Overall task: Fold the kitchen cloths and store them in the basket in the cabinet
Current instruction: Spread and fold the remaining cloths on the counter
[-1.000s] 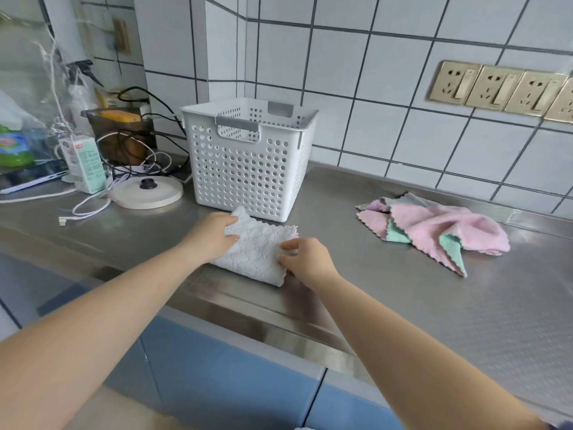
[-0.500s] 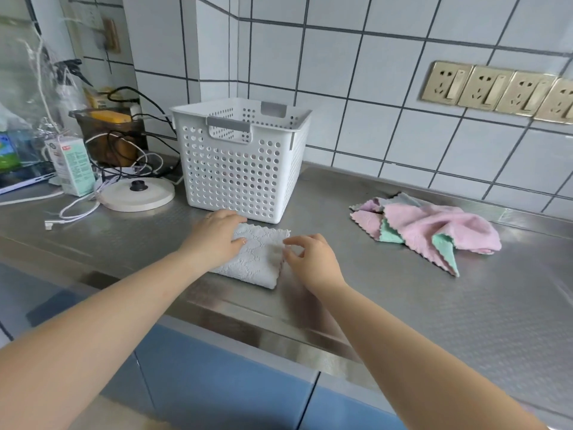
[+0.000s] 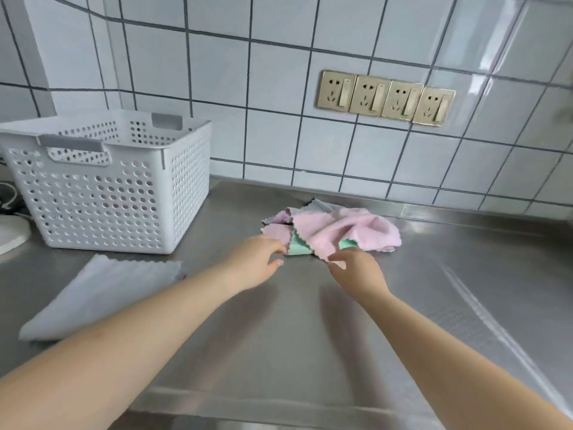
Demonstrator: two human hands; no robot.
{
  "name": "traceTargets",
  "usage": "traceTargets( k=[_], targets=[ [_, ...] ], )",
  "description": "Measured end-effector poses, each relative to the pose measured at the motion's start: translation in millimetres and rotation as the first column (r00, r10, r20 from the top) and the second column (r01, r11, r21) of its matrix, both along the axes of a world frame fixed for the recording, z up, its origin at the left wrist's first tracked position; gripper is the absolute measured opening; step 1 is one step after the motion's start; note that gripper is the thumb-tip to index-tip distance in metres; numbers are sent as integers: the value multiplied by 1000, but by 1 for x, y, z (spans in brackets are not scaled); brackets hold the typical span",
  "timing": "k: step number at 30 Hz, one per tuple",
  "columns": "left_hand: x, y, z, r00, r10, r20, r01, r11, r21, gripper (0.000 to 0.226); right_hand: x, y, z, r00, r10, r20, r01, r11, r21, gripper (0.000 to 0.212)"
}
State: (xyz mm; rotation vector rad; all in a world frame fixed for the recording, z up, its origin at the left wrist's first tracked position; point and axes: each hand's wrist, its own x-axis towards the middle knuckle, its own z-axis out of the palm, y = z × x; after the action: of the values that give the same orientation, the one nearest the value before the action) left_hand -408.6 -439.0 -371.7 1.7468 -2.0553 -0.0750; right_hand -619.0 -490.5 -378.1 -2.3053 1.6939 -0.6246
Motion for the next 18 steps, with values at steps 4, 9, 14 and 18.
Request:
traceTargets(
  k=[4, 9, 14, 18],
  targets=[
    [-25, -38, -8, 1000, -3, 9, 3, 1000, 25, 30, -21, -23, -9, 992, 4, -128, -3, 1000, 1, 22],
    [-38, -68, -21, 1000, -1, 25, 0, 1000, 13, 33, -25, -42, -21, 975, 10, -223, -31, 995, -90, 20],
    [-49, -89, -32, 987, -18, 157, 24, 999, -36, 52, -26, -55, -18, 943, 28, -331, -110, 966, -232, 20],
    [-52, -107, -26, 993, 37, 114, -10, 973, -232, 48, -33, -61, 2, 995, 55, -88, -77, 960, -270, 18]
  ],
)
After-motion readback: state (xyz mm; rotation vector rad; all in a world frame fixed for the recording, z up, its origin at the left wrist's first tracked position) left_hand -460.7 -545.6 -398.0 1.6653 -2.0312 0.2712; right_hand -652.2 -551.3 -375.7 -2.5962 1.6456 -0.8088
